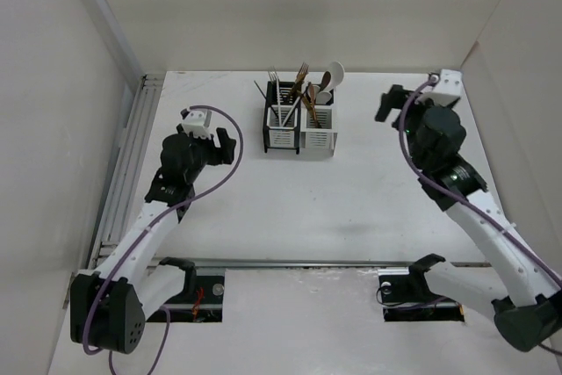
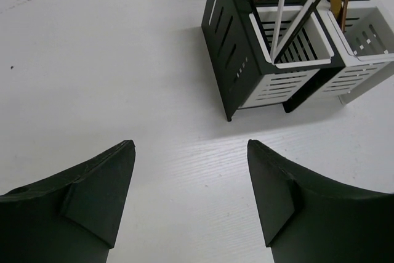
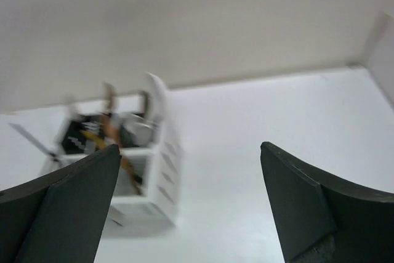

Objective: Sort the eating utensils into containers

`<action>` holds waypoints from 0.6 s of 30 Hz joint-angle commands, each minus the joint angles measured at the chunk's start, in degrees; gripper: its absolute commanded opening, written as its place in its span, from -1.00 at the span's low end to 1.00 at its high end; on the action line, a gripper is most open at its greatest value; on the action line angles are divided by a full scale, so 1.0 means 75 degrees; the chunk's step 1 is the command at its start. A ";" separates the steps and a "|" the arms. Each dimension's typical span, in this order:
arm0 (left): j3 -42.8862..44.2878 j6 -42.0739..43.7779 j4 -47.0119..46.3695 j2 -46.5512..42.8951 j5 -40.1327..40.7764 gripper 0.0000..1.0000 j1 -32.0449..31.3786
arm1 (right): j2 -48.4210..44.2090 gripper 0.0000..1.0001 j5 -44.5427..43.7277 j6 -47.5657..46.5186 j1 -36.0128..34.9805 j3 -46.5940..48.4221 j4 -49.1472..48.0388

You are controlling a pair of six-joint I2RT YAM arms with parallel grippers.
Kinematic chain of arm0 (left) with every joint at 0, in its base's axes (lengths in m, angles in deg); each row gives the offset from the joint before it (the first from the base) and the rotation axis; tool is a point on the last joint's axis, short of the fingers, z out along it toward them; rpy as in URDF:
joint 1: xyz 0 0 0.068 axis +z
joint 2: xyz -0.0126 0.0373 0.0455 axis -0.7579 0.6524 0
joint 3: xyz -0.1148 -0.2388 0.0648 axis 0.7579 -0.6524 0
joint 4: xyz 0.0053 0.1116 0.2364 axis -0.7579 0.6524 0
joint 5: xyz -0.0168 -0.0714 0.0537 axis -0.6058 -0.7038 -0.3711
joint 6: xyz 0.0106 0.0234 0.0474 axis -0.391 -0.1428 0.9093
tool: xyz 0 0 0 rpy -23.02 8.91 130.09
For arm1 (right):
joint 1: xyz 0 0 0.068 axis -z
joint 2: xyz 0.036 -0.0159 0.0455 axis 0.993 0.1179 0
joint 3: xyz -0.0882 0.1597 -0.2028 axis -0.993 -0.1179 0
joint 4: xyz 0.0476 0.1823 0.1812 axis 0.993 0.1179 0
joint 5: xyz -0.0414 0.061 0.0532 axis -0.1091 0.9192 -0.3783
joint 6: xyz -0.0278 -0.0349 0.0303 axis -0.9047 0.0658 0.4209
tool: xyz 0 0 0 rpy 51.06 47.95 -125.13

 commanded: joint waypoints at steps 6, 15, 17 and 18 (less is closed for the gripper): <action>-0.0506 -0.0641 0.0300 -0.0626 0.1782 0.51 -0.0849 | -0.0780 1.00 -0.0325 0.1095 0.1944 -0.0514 0.5269; -0.0999 -0.0819 0.0523 -0.1258 0.3939 0.81 -0.1846 | -0.1411 1.00 -0.0336 0.2724 0.2122 -0.1066 0.6230; -0.1209 -0.0819 0.0524 -0.1352 0.4128 0.83 -0.1952 | -0.1529 1.00 -0.0336 0.2865 0.2122 -0.1066 0.6407; -0.1210 -0.0889 0.0524 -0.1446 0.4128 0.83 -0.2056 | -0.1623 1.00 -0.0405 0.2936 0.2122 -0.1066 0.6605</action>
